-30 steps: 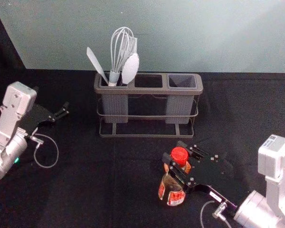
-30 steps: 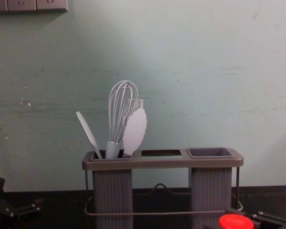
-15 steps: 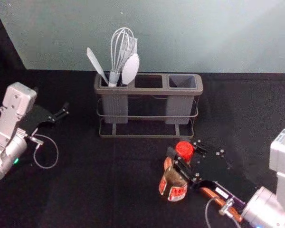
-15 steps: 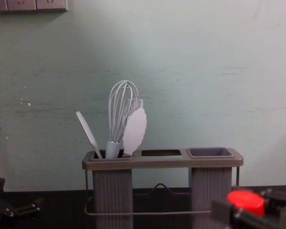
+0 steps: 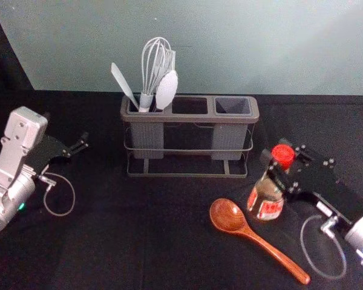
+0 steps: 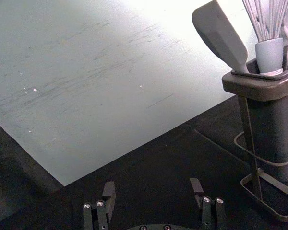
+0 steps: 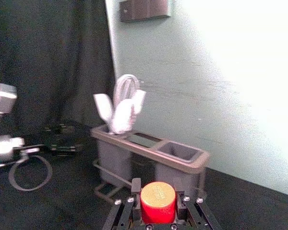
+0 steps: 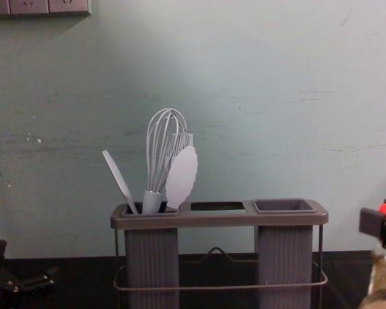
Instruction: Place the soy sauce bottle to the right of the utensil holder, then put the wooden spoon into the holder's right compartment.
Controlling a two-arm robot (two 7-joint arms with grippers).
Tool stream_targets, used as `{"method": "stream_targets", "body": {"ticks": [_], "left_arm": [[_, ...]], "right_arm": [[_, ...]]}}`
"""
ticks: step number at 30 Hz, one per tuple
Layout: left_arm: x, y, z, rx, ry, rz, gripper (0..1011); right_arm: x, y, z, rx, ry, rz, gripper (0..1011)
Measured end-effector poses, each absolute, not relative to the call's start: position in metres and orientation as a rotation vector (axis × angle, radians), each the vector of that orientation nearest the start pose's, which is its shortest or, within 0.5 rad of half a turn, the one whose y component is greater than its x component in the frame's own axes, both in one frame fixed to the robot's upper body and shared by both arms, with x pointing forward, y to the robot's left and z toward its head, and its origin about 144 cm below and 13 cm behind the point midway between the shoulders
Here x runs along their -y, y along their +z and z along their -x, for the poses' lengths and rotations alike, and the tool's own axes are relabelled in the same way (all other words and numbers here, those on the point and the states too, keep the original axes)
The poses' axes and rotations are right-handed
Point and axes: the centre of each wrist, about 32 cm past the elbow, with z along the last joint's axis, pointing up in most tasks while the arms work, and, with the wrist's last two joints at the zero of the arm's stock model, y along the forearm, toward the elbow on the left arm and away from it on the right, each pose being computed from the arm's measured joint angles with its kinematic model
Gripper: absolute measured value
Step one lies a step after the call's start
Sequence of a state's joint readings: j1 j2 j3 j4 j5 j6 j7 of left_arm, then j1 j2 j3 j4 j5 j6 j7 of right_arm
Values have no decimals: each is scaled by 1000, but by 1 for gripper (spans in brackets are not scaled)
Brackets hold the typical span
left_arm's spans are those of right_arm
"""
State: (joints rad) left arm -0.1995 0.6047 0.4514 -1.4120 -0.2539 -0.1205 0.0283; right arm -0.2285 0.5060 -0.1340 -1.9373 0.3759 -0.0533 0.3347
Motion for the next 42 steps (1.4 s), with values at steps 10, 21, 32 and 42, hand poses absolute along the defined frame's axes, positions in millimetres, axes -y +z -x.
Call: {"method": "stream_targets", "body": {"ticks": [10, 21, 32, 42], "left_arm": [[-310, 1140, -489, 285, 1248, -304, 1011], [-310, 1140, -489, 285, 1248, -304, 1011], [-310, 1140, -489, 285, 1248, -304, 1011], [-310, 1140, -489, 285, 1248, -304, 1011]], "right_arm": [[295, 1199, -427, 141, -1010, 29, 392], [297, 1194, -473, 147, -1014, 44, 393], [299, 1186, -500, 105, -1032, 20, 393], [297, 1182, -514, 76, -1028, 0, 392]]}}
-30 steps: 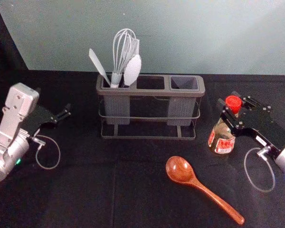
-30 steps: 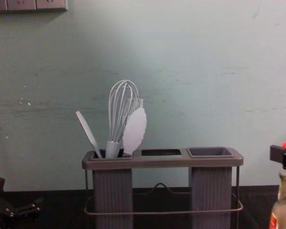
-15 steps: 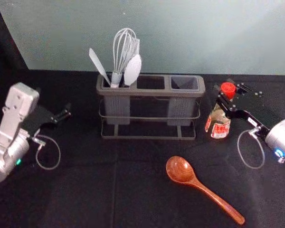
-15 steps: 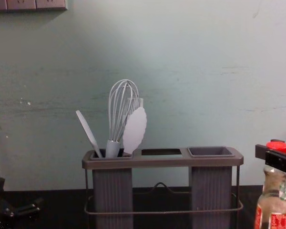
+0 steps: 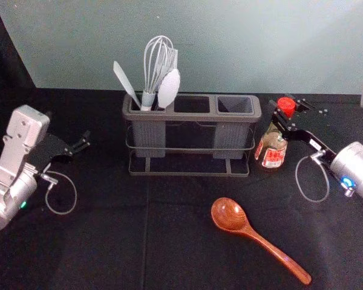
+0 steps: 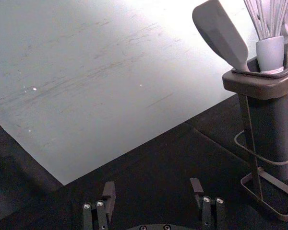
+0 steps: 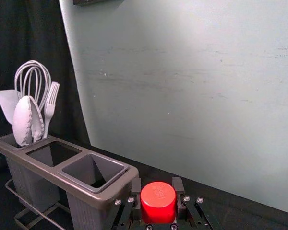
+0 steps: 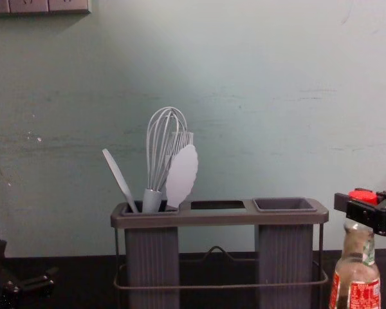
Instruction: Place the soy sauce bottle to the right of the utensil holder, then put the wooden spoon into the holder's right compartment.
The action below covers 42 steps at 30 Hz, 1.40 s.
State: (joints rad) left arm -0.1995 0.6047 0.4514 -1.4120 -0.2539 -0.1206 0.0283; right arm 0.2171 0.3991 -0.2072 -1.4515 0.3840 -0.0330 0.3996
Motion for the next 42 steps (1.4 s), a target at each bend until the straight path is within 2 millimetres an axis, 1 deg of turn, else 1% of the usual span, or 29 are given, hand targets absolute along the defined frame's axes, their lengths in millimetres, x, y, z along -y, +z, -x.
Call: {"method": "stream_targets", "body": {"ticks": [12, 25, 27, 28, 29, 32, 34, 42], "left_arm": [[-310, 1140, -489, 285, 1248, -304, 1011], [-310, 1140, -489, 285, 1248, -304, 1011], [-310, 1140, -489, 285, 1248, -304, 1011], [-310, 1140, -489, 285, 1248, -304, 1011], [-310, 1140, -489, 285, 1248, -304, 1011], [-310, 1140, -489, 285, 1248, -304, 1011], [-310, 1140, -489, 285, 1248, -304, 1011], [-310, 1140, -489, 285, 1248, -304, 1011]], "right_arm": [[294, 1179, -518, 76, -1036, 2, 393], [292, 1180, -522, 80, -1039, 4, 393], [291, 1179, -522, 78, -1040, 4, 409], [291, 1179, -522, 77, -1042, 2, 436], [292, 1179, -522, 77, -1043, 1, 436], [292, 1179, -522, 73, -1045, -4, 577], [292, 1179, -522, 71, -1046, -7, 618], [294, 1181, -522, 74, -1045, -17, 864]]}}
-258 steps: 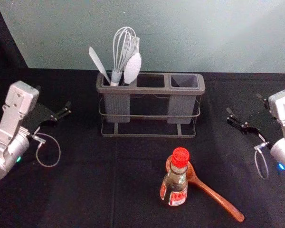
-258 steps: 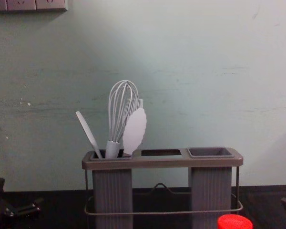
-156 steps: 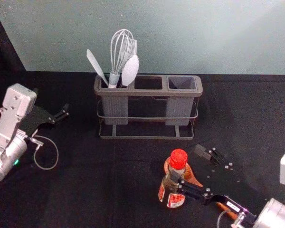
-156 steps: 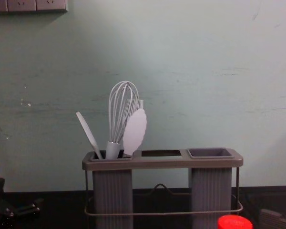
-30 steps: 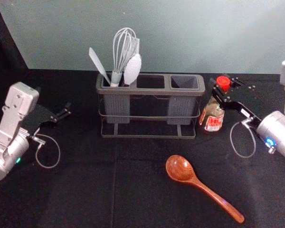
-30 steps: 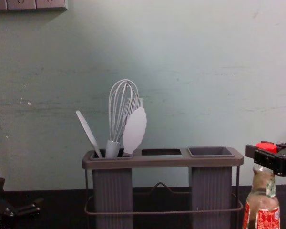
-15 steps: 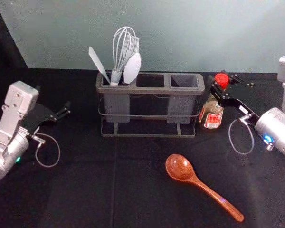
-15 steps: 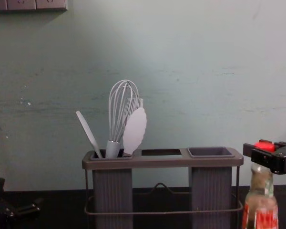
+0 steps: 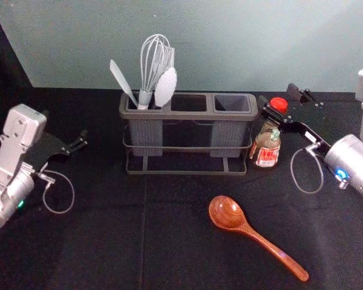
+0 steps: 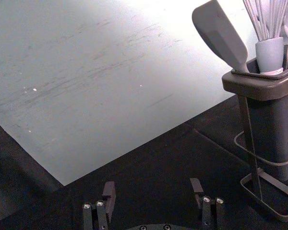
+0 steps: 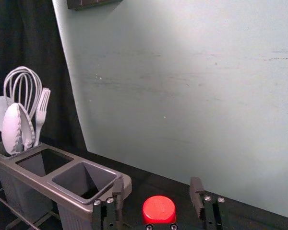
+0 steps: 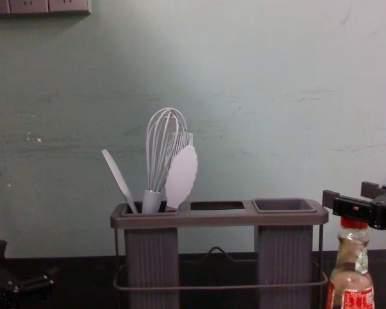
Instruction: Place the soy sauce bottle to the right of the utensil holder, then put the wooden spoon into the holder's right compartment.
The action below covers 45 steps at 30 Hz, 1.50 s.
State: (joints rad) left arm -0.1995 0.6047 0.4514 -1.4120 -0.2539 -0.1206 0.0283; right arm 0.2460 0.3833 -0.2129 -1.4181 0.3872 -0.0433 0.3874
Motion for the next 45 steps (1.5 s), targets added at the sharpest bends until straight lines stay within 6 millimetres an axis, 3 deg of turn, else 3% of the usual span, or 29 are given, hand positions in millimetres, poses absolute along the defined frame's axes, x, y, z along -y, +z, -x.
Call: {"method": "stream_targets", "body": {"ticks": [6, 20, 28, 36, 45], "left_arm": [[-310, 1140, -489, 285, 1248, -304, 1011], [-310, 1140, -489, 285, 1248, -304, 1011], [-310, 1140, -489, 285, 1248, -304, 1011], [-310, 1140, -489, 285, 1248, -304, 1011], [-310, 1140, -489, 285, 1248, -304, 1011]], "right_arm": [[295, 1185, -519, 87, -1041, -22, 1002], [294, 1198, -497, 135, -1030, -37, 1000], [283, 1200, -467, 138, -985, -20, 1000], [264, 1183, -425, 105, -920, 26, 1000], [248, 1159, -405, 39, -901, 54, 1000]]}}
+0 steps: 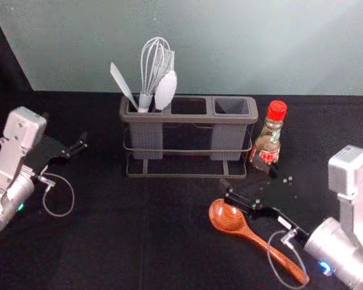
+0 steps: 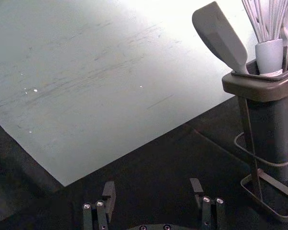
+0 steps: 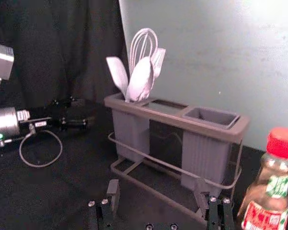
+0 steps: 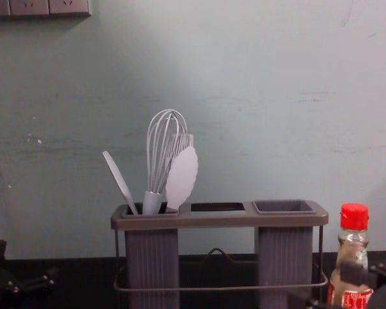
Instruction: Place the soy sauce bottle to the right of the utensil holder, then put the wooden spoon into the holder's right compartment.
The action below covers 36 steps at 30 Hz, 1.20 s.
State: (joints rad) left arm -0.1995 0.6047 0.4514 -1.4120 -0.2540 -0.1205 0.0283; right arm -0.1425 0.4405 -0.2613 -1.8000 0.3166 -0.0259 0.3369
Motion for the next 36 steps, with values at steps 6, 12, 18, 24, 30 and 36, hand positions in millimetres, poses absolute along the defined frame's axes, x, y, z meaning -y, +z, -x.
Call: {"method": "stream_targets", "body": {"ticks": [6, 12, 18, 24, 30, 36], "left_arm": [[-310, 1140, -489, 285, 1248, -304, 1011], [-310, 1140, -489, 285, 1248, -304, 1011], [-310, 1140, -489, 285, 1248, -304, 1011], [-310, 1140, -489, 285, 1248, -304, 1011], [-310, 1140, -489, 285, 1248, -304, 1011], [-310, 1140, -489, 285, 1248, -304, 1011]], "right_arm": [[242, 1150, -401, 24, -900, 53, 1000], [243, 1151, -402, 27, -901, 52, 1000], [244, 1151, -403, 29, -902, 53, 1000], [244, 1152, -403, 29, -902, 52, 1000], [245, 1152, -404, 29, -903, 52, 1000], [235, 1163, -405, 10, -935, 170, 1002]]}}
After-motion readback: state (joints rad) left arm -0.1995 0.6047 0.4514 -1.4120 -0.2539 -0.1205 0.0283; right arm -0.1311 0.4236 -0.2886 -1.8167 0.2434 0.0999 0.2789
